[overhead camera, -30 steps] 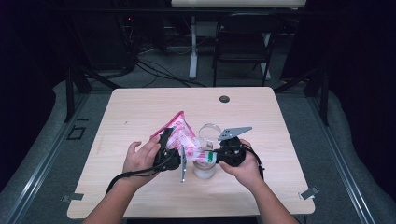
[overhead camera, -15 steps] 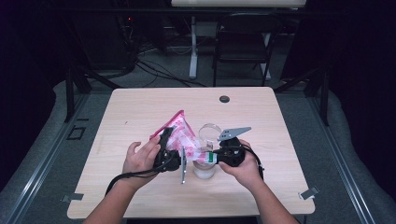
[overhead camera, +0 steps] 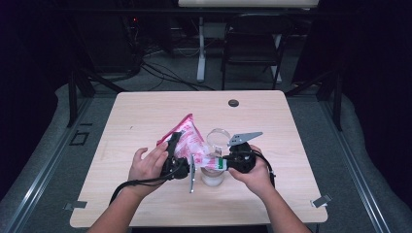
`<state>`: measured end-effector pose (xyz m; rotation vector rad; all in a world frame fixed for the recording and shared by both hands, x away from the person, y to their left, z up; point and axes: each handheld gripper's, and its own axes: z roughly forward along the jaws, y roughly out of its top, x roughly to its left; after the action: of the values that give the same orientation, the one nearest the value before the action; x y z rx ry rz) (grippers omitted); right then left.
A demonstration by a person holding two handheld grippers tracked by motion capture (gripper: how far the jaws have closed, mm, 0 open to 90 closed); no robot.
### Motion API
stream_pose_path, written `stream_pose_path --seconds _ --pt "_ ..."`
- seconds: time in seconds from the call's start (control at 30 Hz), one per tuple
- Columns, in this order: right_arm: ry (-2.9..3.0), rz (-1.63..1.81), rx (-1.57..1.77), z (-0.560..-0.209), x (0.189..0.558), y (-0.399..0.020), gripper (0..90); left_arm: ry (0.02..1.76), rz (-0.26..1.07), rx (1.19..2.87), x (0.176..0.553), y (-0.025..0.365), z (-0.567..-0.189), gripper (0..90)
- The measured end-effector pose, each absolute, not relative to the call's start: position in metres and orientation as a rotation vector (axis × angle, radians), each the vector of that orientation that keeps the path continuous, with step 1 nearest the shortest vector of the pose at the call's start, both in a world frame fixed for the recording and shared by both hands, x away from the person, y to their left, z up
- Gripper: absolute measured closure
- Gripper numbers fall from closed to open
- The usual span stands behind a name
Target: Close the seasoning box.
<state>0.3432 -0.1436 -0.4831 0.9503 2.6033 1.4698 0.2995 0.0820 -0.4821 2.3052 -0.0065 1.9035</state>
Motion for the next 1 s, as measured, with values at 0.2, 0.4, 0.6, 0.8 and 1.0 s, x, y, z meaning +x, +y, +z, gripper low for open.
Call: stream_pose_path --seconds 0.2,0.4,0.6,0.8,1.0 --pt "2.605 1.472 0.954 -0.4842 0.3442 -0.1445 90.0 -0.018 1.904 2.304 0.2994 0.0808 -0.4822 63.9" --pt "2.603 1.474 0.964 -0.4847 0.3448 -0.145 90.0 -0.021 1.91 2.307 0.2986 0.0797 -0.4815 63.9" --pt "2.604 1.472 0.971 -0.4853 0.3455 -0.1459 90.0 -0.031 1.912 2.3 0.2985 0.0786 -0.4816 63.9" --pt "2.602 1.466 0.985 -0.4864 0.346 -0.146 90.0 -0.04 1.918 2.301 0.2978 0.0778 -0.4811 63.9" --pt "2.607 1.447 0.986 -0.4871 0.3466 -0.146 90.0 -0.052 1.918 2.301 0.2966 0.077 -0.4808 63.9"
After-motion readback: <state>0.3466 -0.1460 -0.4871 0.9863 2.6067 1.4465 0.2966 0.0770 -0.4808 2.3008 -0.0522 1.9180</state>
